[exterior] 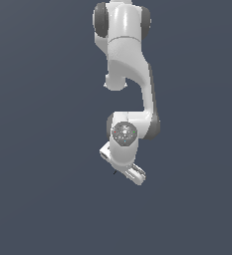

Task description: Pick up the object and move it to a goal position.

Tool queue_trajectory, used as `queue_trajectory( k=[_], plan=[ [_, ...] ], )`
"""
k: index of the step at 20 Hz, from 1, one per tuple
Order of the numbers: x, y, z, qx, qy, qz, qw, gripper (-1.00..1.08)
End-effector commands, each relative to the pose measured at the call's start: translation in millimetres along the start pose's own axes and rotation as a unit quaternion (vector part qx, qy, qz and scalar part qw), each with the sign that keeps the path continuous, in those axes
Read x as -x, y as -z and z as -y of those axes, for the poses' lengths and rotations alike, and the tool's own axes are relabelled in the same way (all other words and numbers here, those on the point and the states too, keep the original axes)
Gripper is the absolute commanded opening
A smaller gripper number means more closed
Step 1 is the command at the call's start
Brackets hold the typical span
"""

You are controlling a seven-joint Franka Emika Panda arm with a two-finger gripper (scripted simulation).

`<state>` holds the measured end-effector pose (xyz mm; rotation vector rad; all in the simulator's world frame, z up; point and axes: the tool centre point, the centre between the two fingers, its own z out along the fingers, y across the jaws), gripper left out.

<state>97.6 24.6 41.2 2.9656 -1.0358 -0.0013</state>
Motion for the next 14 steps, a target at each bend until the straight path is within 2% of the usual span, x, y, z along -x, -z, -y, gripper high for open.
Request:
queue_trajectory(
  k=[1,7,14],
  plan=[
    [-16,10,-5,0.0,0.0,0.0,1.0,-1.0],
    [-41,24,-12,0.0,0.0,0.0,1.0,-1.0],
    [-49,29,-13,0.0,0.0,0.0,1.0,-1.0]
  ],
)
